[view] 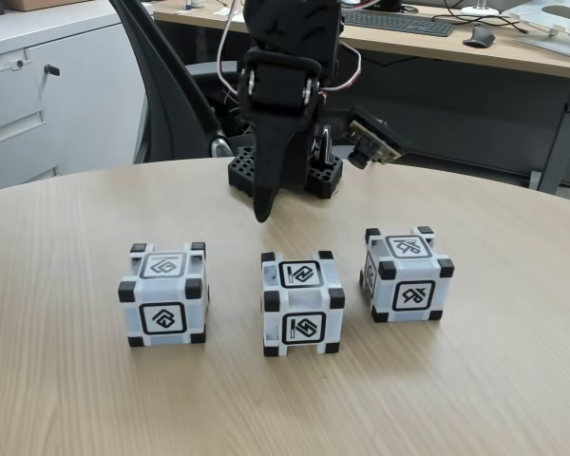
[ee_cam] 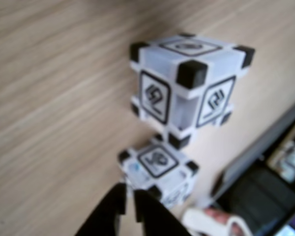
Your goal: Stack cubes from left to right.
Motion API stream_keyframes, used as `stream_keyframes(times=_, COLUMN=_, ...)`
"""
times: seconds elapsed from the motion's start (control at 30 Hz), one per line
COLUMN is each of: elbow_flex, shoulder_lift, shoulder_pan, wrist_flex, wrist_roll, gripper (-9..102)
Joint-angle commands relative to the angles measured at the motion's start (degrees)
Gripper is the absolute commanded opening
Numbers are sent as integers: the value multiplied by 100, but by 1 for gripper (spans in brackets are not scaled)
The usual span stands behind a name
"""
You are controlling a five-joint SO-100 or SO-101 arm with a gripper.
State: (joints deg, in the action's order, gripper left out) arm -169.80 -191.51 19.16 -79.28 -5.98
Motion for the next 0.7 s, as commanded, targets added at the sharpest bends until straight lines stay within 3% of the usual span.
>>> stream_keyframes(times=0.0, elbow_flex=35, shoulder_lift=79, shoulder_pan=-9, wrist_flex=-35, wrist_roll=-211, gripper=0)
stream_keyframes(times=0.33, elbow_flex=1318, shoulder_lift=844, shoulder_pan=-18, wrist_flex=-26, wrist_roll=-132, gripper=0)
stream_keyframes(times=0.67, elbow_flex=4280, shoulder_lift=4852, shoulder_pan=-18, wrist_flex=-26, wrist_roll=536, gripper=0)
